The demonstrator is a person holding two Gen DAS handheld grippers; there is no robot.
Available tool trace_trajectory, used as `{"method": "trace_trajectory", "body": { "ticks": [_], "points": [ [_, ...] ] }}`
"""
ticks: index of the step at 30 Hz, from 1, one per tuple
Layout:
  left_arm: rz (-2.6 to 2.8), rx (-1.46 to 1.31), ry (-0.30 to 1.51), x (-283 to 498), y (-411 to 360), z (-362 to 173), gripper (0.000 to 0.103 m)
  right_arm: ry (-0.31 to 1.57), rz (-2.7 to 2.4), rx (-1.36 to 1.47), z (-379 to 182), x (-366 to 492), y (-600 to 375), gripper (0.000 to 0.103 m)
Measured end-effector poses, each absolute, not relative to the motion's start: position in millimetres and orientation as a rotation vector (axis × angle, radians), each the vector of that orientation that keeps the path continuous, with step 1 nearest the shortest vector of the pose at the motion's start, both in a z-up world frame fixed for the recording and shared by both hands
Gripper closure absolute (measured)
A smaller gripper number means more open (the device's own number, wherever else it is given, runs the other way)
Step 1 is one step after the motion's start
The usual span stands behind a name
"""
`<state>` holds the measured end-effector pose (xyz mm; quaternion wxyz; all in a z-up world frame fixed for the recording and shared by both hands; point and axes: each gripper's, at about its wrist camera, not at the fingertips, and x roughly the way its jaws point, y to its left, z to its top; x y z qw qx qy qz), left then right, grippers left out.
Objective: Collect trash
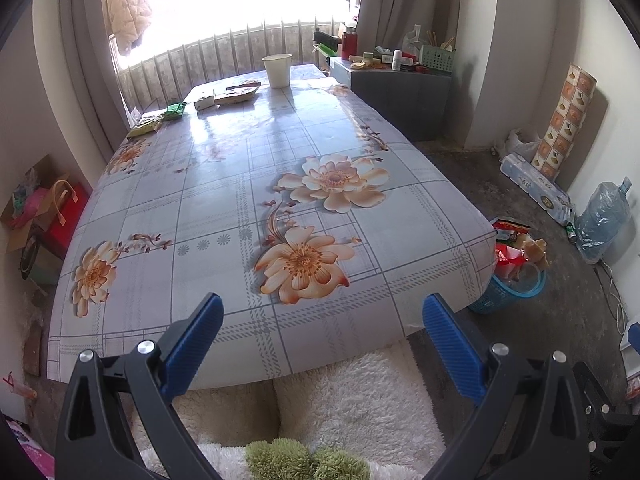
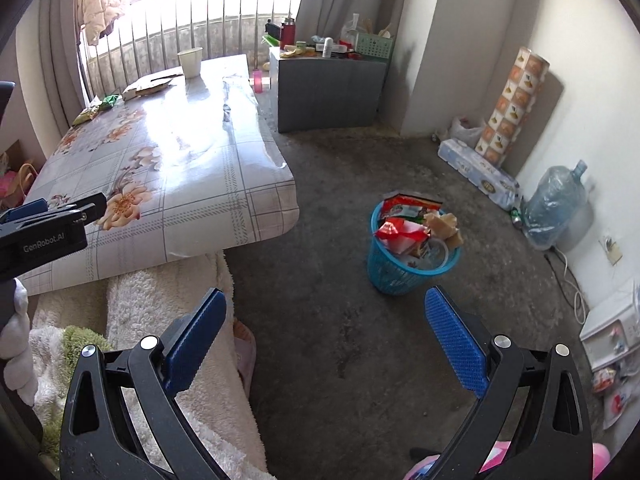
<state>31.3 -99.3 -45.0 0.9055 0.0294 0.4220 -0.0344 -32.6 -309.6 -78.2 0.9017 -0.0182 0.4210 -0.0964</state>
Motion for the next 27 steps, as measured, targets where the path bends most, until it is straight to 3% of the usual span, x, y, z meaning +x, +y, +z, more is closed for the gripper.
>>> {"method": "trace_trajectory", "body": {
  "ticks": [8,27],
  "points": [
    [-0.105,0.085,0.862,24,-107,-42,0.005,0.833,-0.219,-0.097,-48,-47,-302,0.007],
    [-0.108,0.075,0.802,21,-95,-27,0.005,0.821,-0.249,-0.089,-35,-40,-300,0.007]
  ]
}}
